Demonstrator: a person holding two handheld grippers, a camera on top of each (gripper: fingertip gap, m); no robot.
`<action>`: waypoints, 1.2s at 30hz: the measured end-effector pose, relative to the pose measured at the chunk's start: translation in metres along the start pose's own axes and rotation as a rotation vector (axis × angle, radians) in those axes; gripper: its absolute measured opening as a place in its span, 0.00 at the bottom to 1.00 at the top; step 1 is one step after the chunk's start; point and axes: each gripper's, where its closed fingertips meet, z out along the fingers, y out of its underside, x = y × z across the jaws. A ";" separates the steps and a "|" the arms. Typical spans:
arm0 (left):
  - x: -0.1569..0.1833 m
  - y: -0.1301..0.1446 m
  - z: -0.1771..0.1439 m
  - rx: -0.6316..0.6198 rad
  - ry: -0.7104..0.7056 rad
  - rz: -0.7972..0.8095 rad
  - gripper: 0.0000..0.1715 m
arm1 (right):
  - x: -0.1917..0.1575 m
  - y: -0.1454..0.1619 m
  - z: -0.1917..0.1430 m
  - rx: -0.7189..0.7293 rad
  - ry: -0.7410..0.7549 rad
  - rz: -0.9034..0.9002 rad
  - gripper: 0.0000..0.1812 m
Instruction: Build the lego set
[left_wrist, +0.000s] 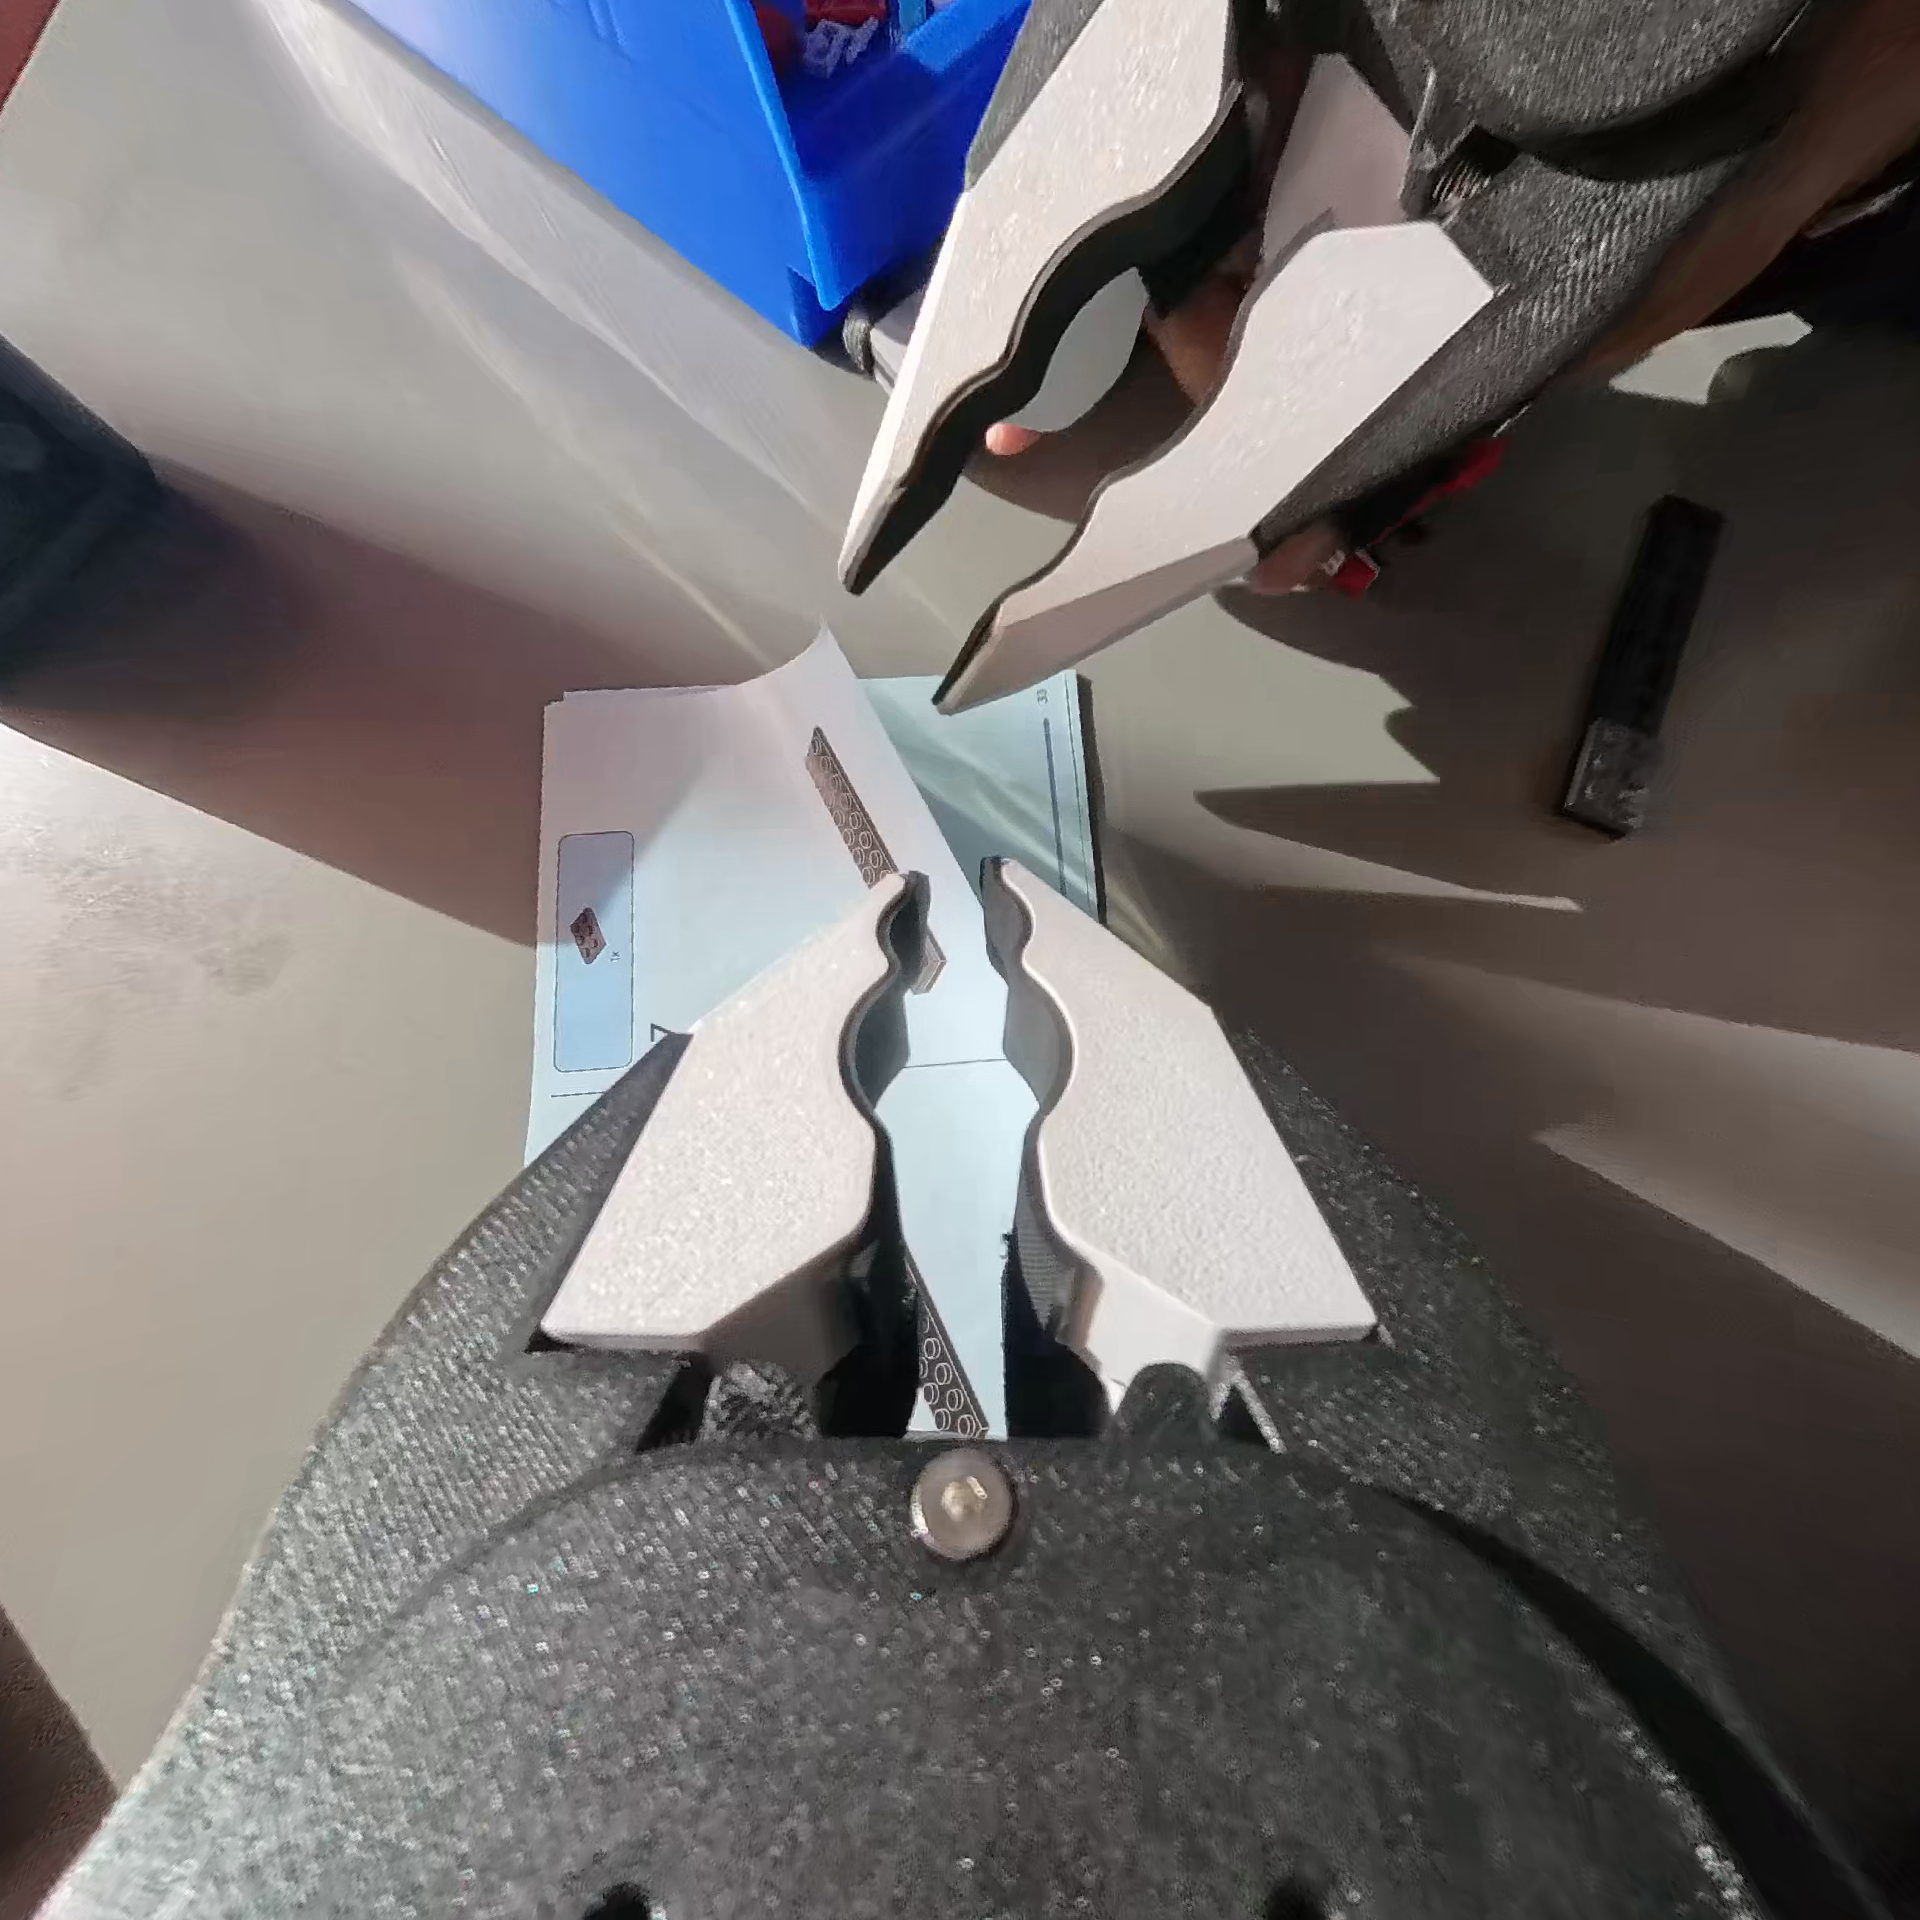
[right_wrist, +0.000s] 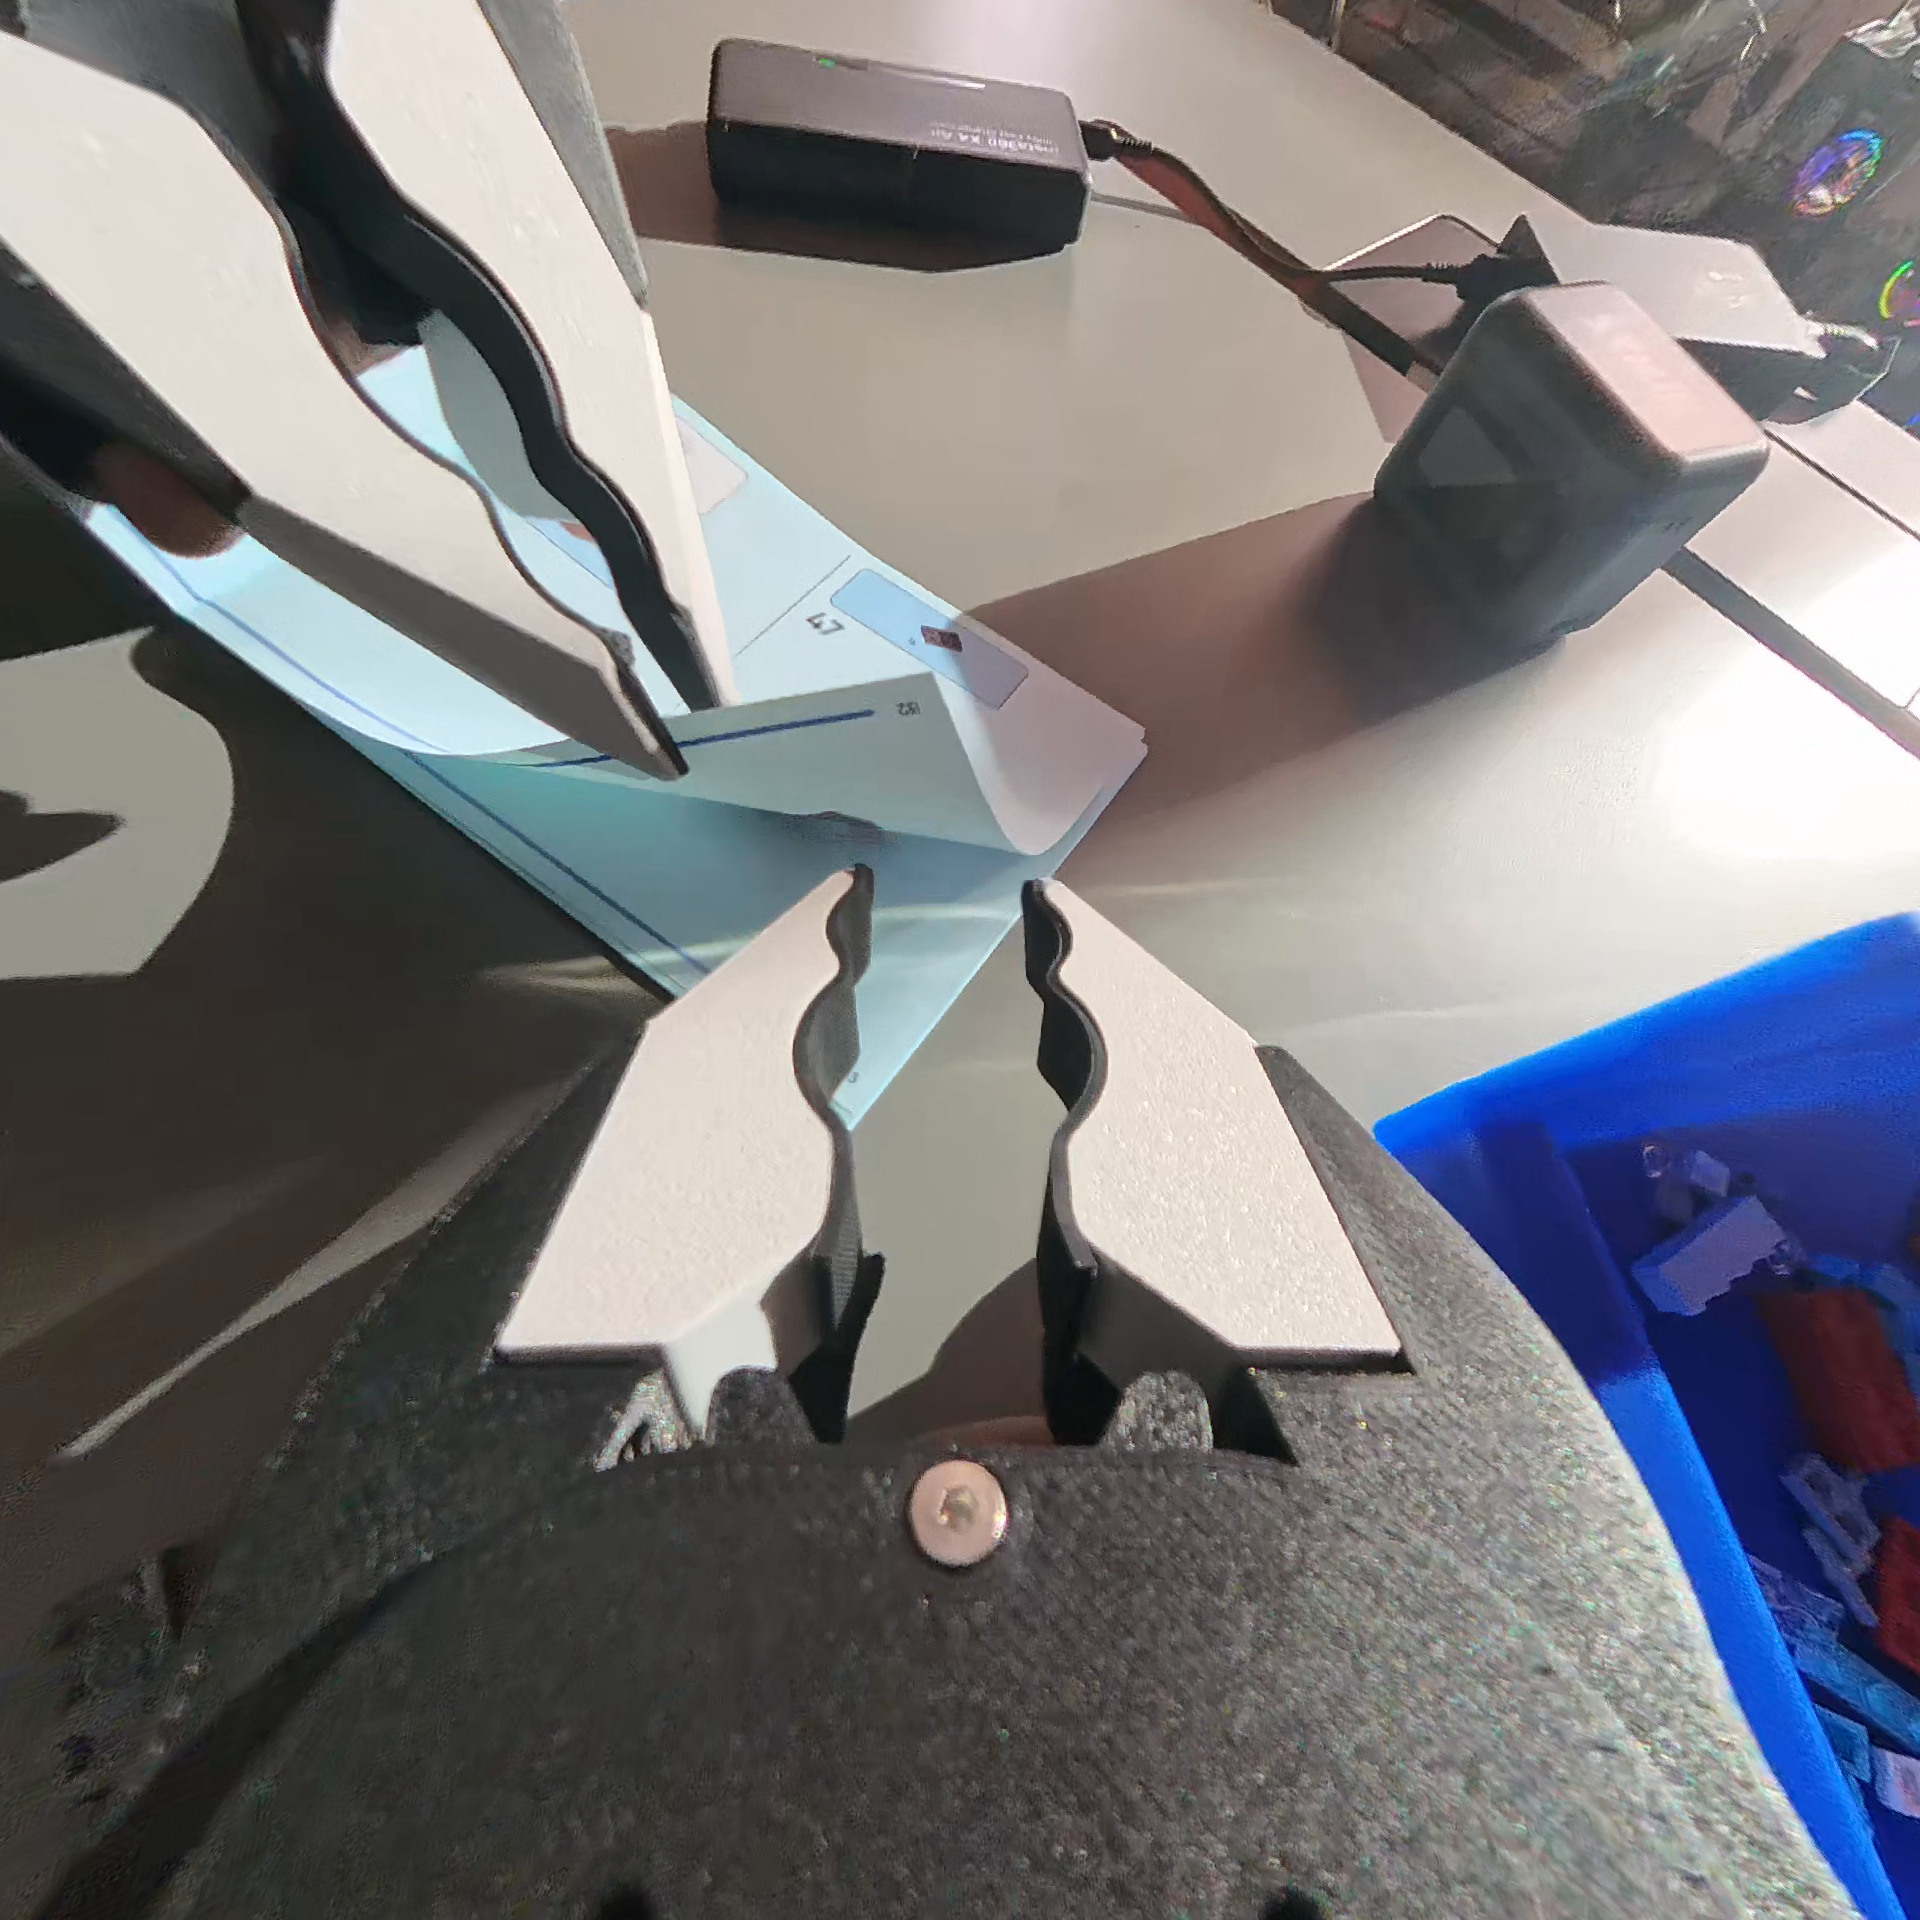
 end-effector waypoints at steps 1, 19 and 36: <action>0.001 0.002 0.002 -0.017 -0.006 0.013 0.07 | 0.000 0.002 0.001 -0.011 0.004 -0.011 0.17; 0.016 0.007 0.027 -0.134 -0.028 0.201 0.07 | 0.001 0.027 0.005 -0.145 0.011 -0.071 0.24; -0.037 0.005 -0.095 0.356 -0.207 -0.412 0.01 | -0.007 0.010 -0.003 -0.053 -0.013 -0.024 0.23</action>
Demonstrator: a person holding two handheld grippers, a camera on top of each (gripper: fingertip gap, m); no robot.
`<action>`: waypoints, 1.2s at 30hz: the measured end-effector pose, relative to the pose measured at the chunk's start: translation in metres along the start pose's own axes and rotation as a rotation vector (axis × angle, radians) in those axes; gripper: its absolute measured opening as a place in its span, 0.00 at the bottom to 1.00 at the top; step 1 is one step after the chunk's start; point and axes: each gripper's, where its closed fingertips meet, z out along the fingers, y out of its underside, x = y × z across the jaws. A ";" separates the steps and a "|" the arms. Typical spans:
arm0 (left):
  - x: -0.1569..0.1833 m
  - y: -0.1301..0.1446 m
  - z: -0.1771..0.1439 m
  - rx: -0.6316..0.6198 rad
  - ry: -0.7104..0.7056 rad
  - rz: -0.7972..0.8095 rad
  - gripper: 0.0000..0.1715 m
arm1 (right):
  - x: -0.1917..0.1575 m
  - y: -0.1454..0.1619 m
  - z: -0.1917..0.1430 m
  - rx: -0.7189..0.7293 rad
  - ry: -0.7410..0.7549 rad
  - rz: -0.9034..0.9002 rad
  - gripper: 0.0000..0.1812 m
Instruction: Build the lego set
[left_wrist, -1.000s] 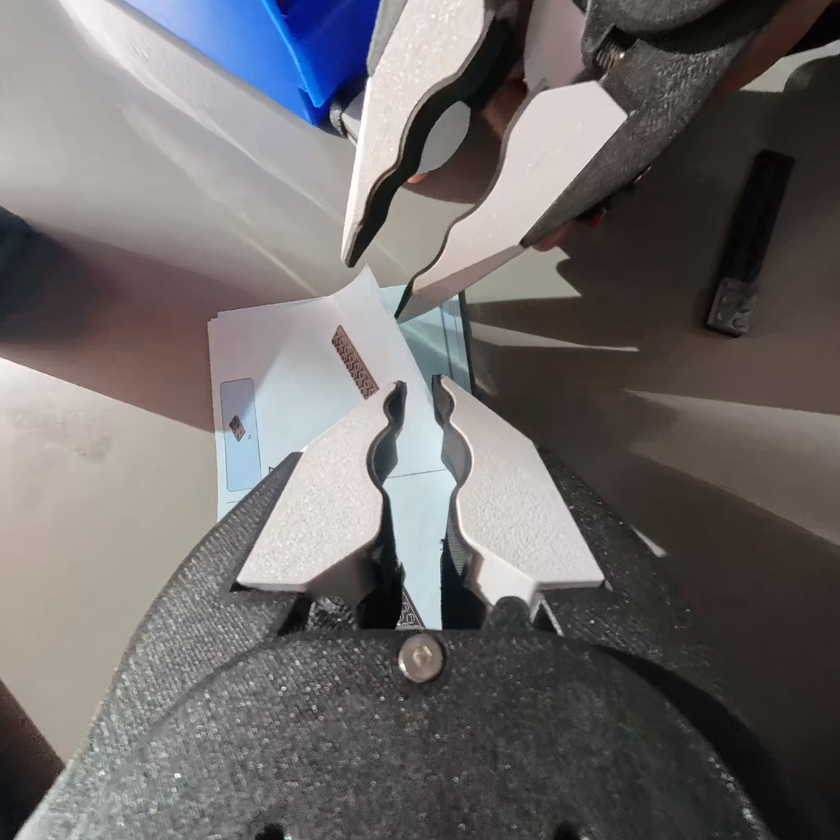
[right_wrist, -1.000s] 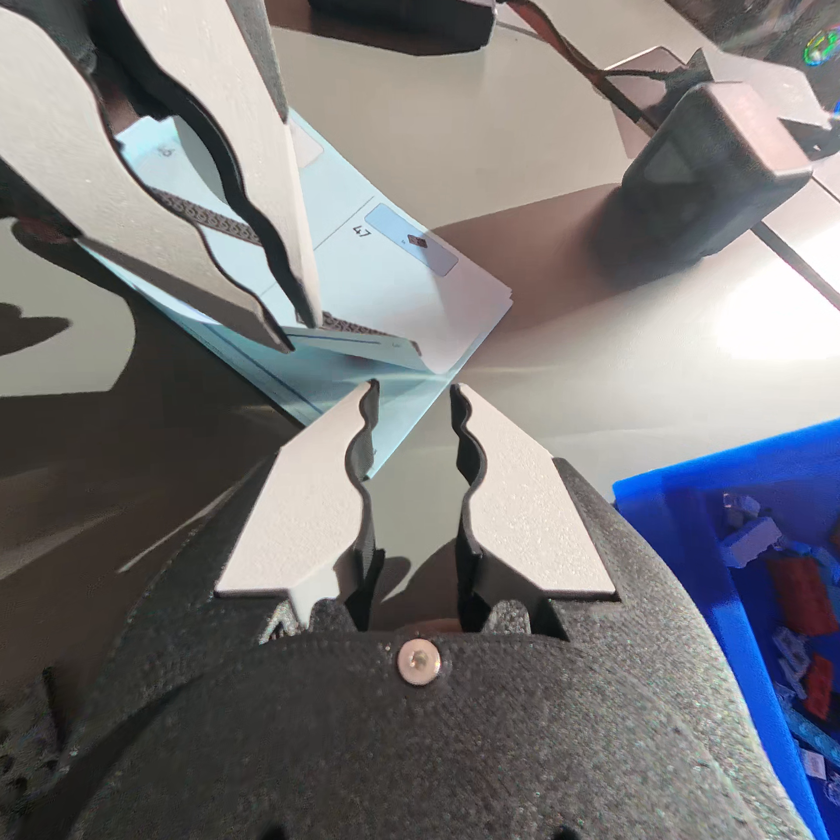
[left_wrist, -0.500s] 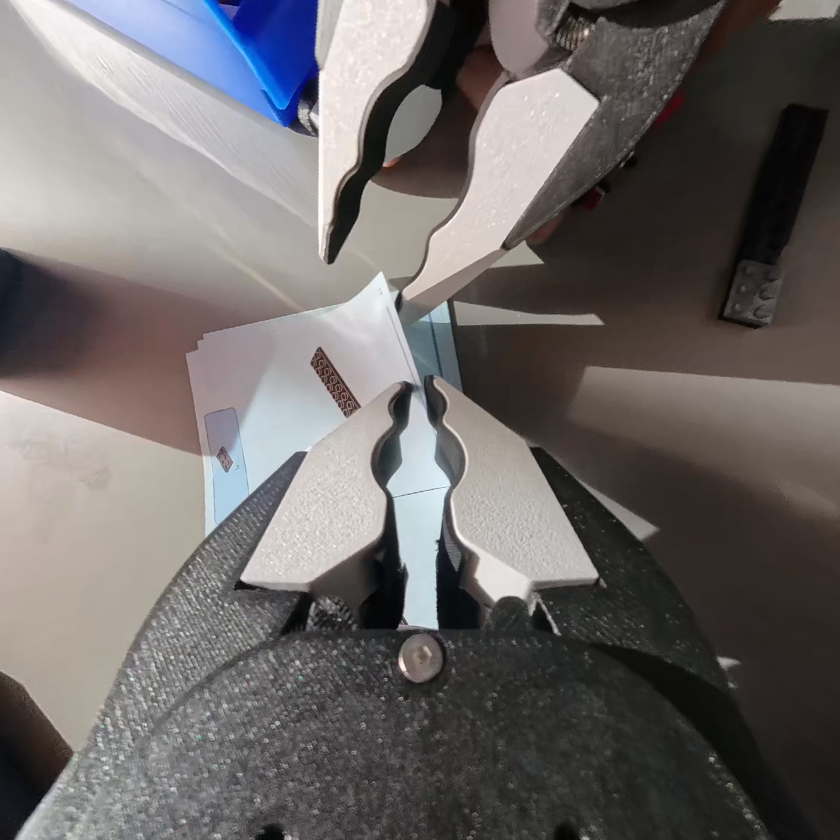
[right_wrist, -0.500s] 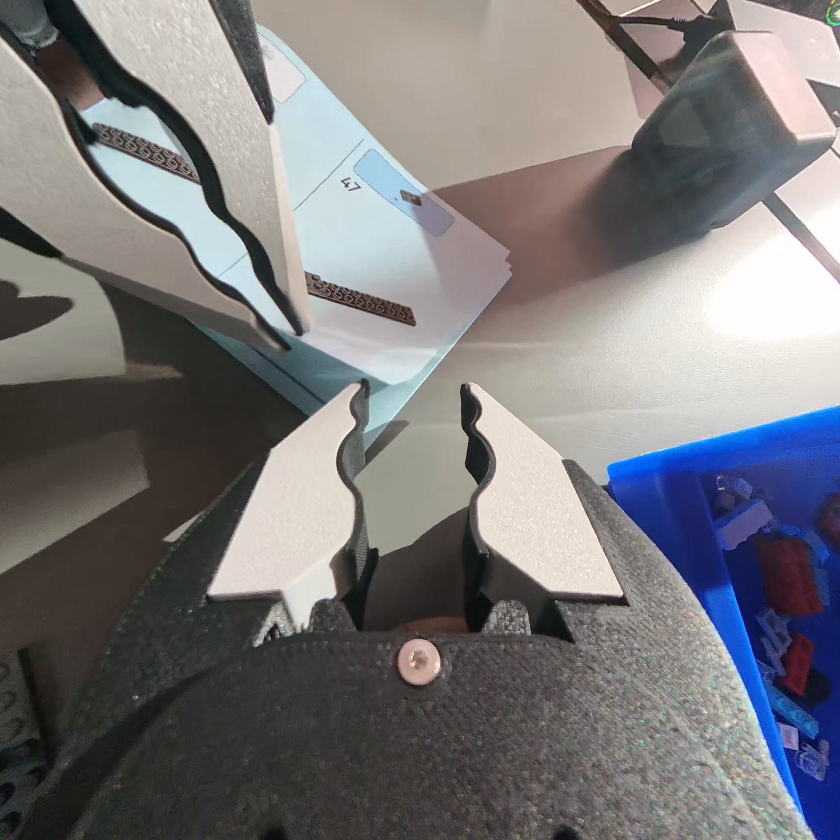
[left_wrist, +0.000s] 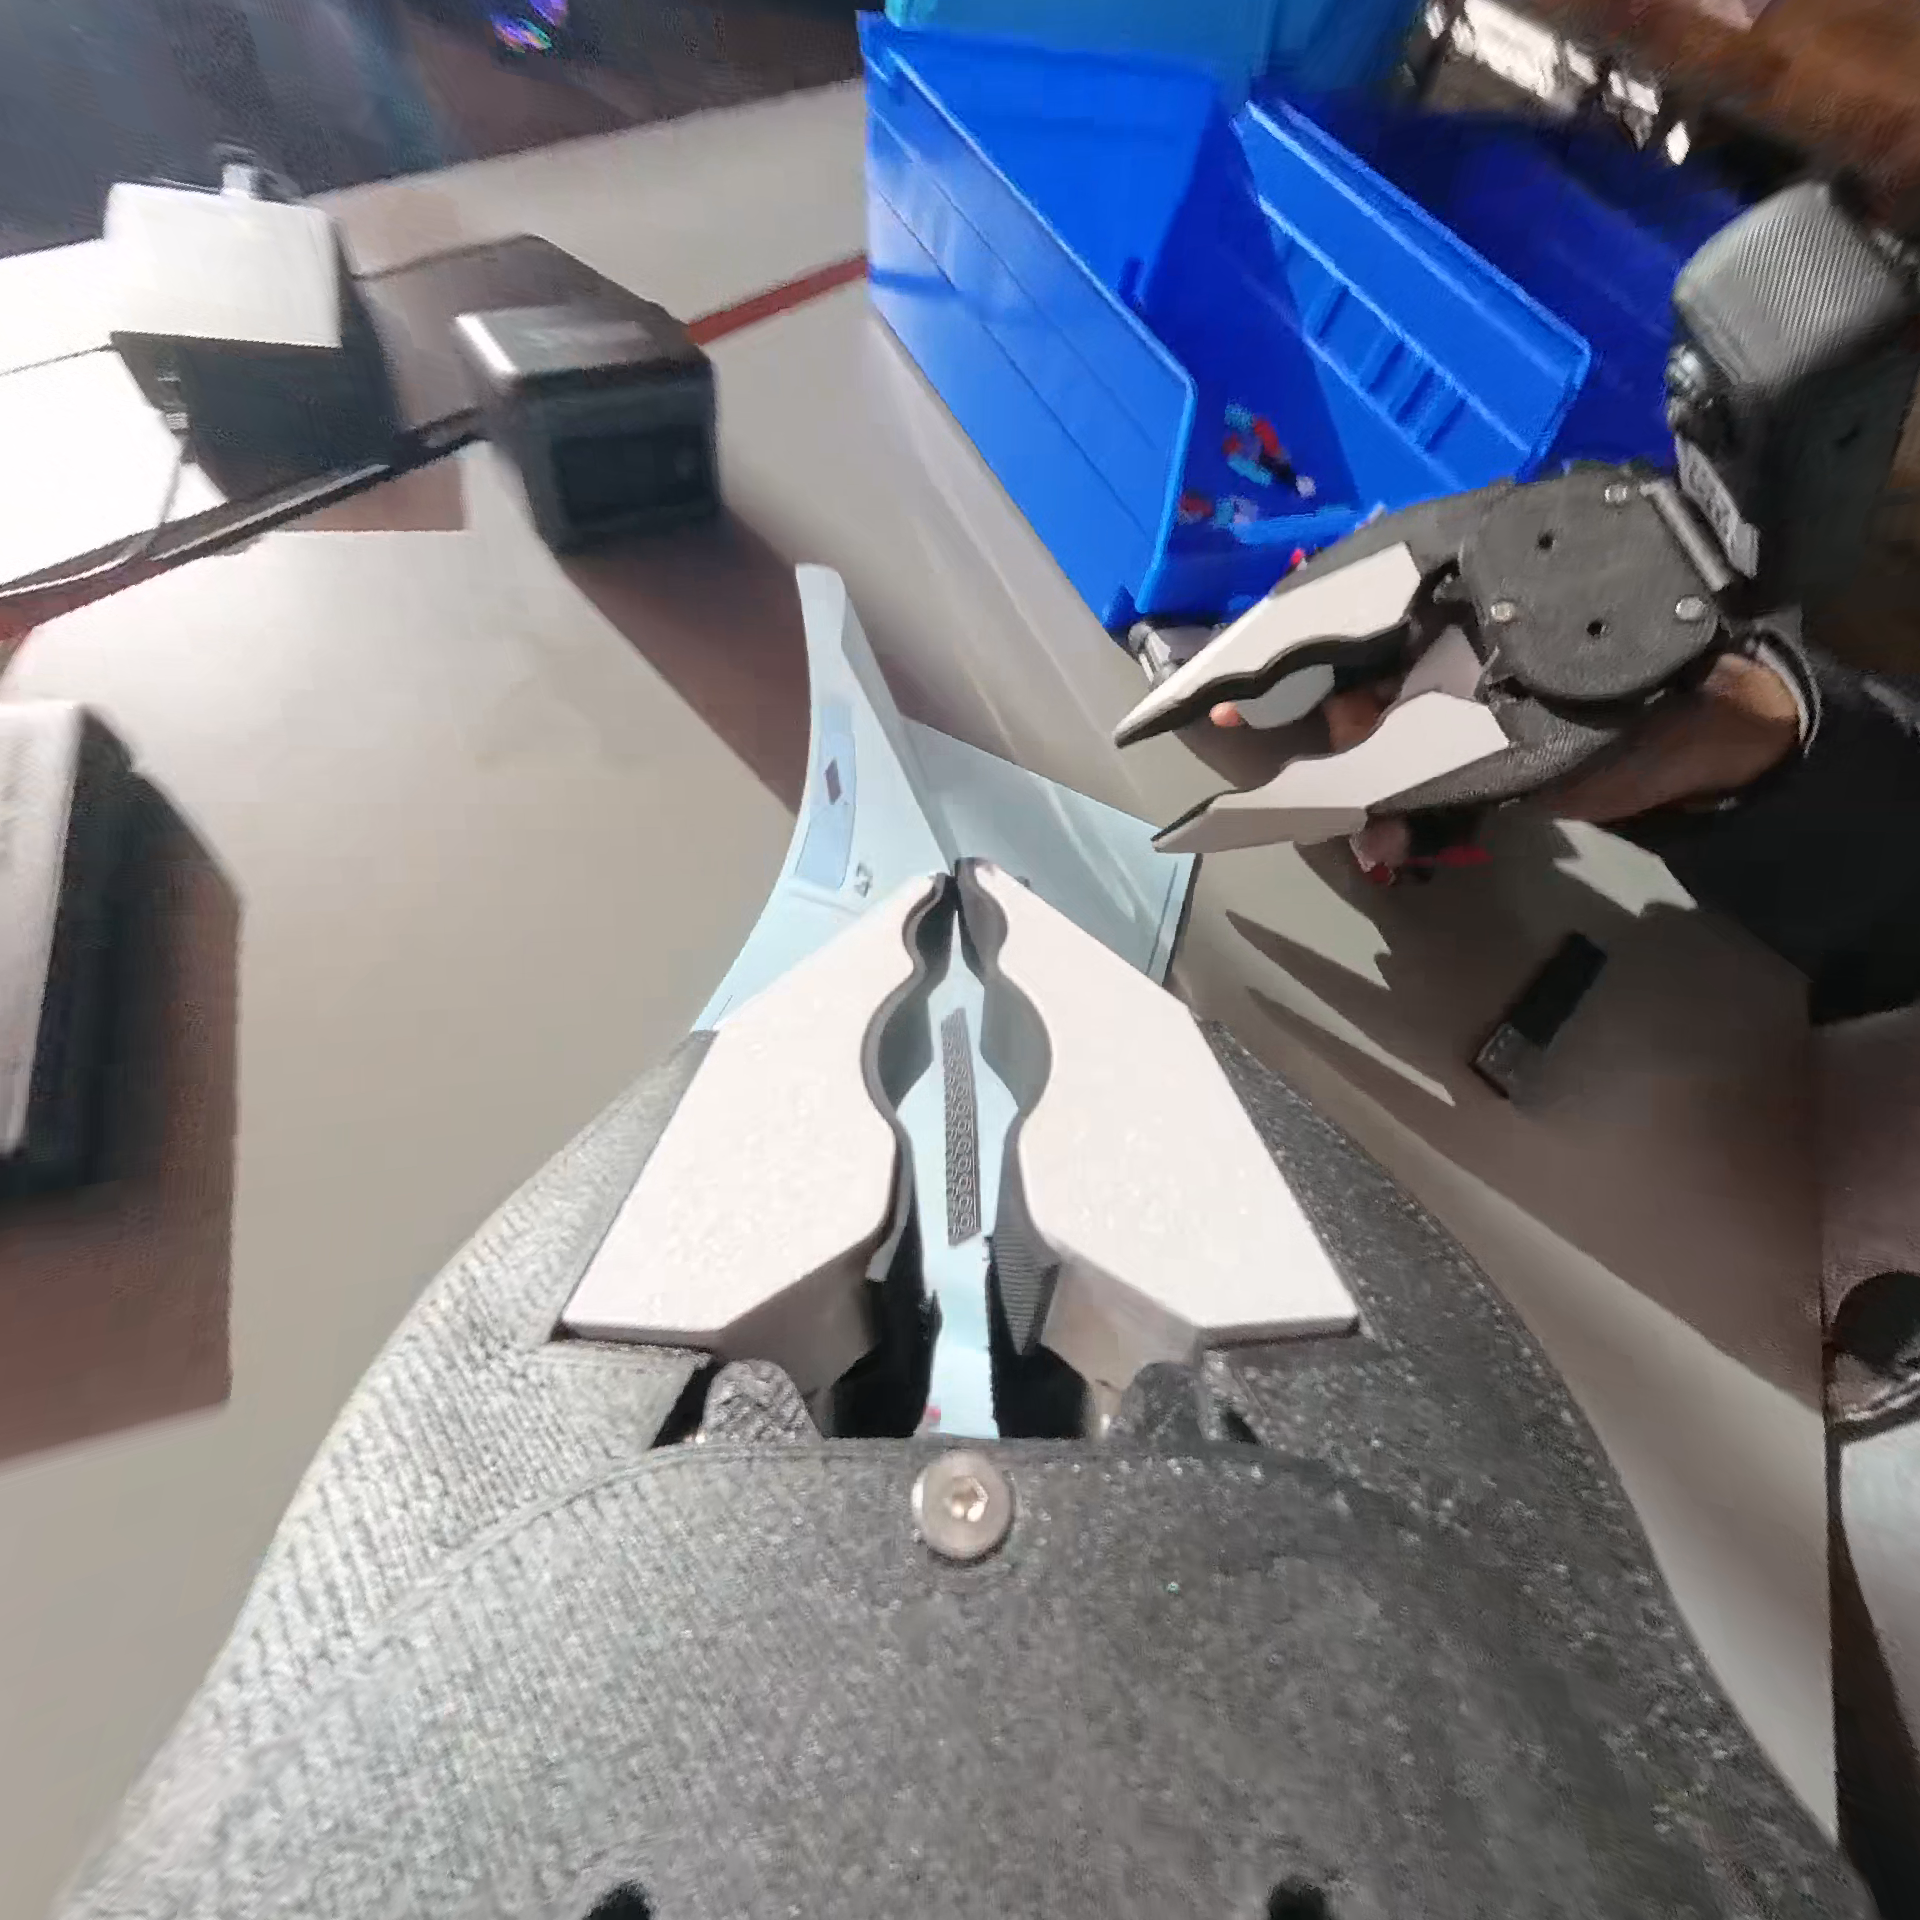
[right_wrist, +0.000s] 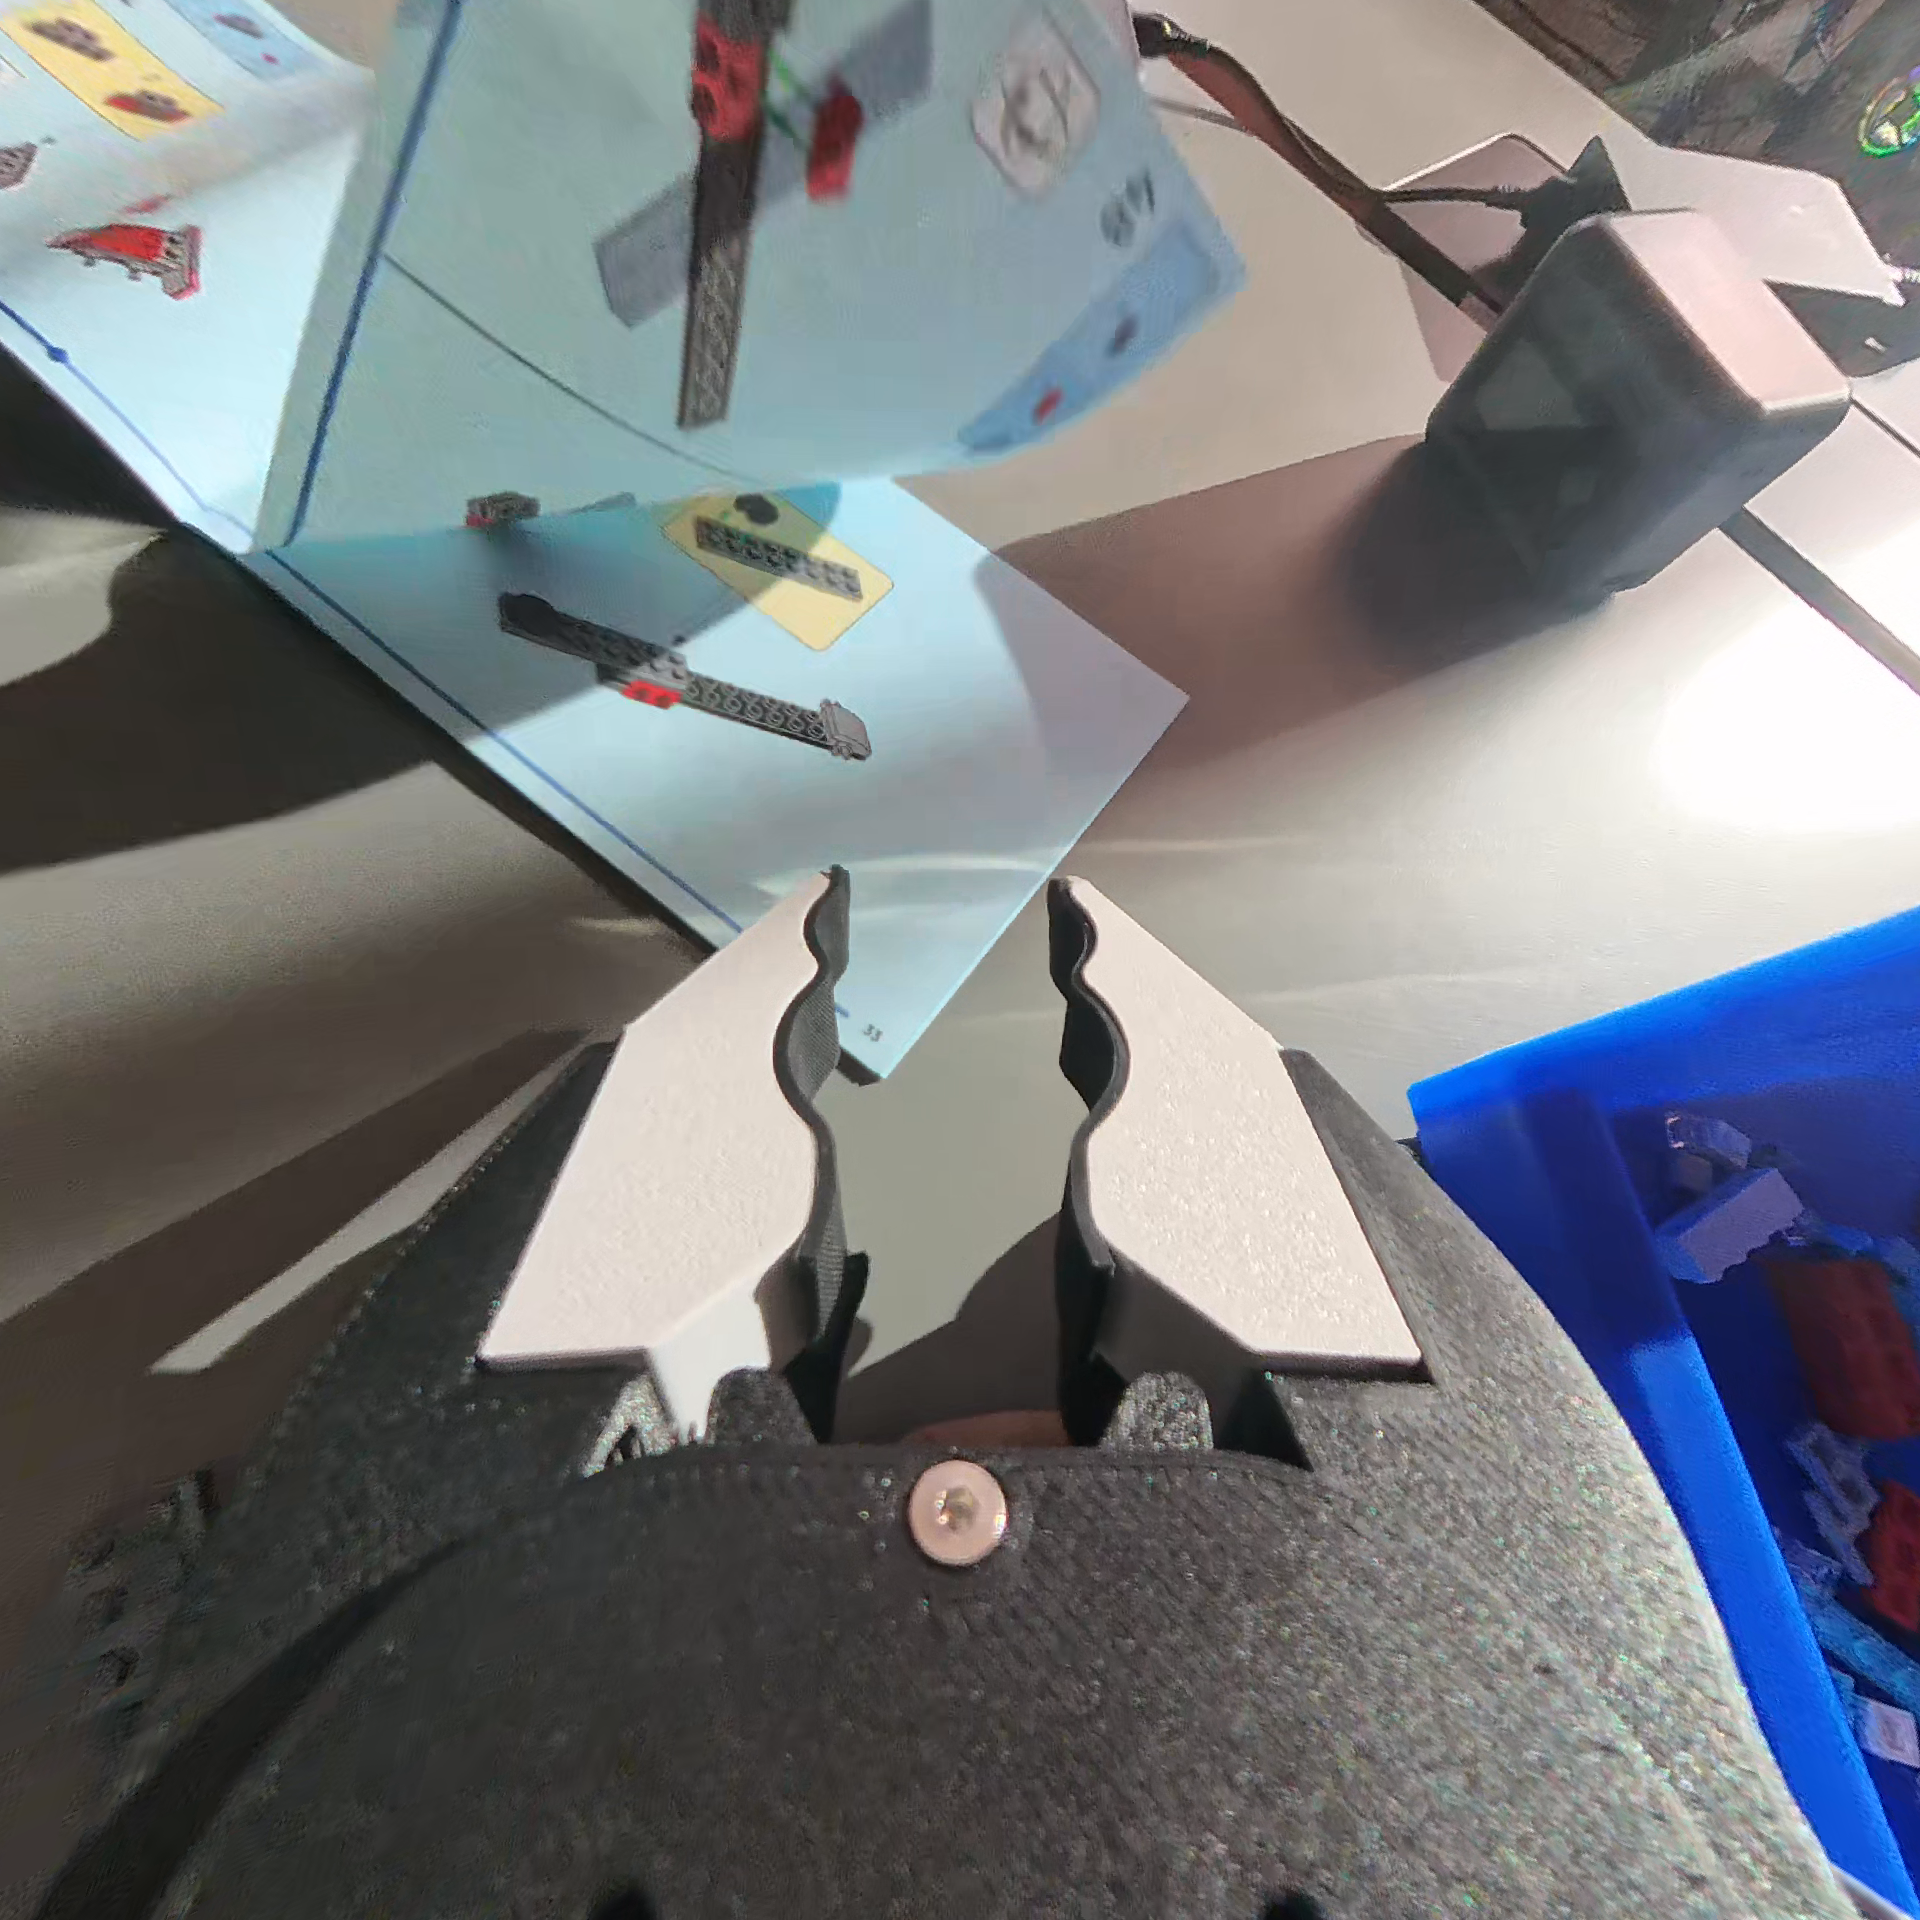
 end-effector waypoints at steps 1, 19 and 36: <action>-0.004 0.002 -0.012 0.036 -0.037 -0.029 0.01 | -0.001 -0.001 -0.001 0.002 -0.004 0.000 0.23; -0.032 0.130 -0.157 0.300 -0.557 -0.577 0.03 | -0.009 -0.013 -0.008 0.049 -0.017 -0.024 0.22; -0.005 0.097 -0.120 0.325 -0.431 -0.489 0.14 | 0.000 -0.027 -0.005 0.096 -0.024 0.021 0.22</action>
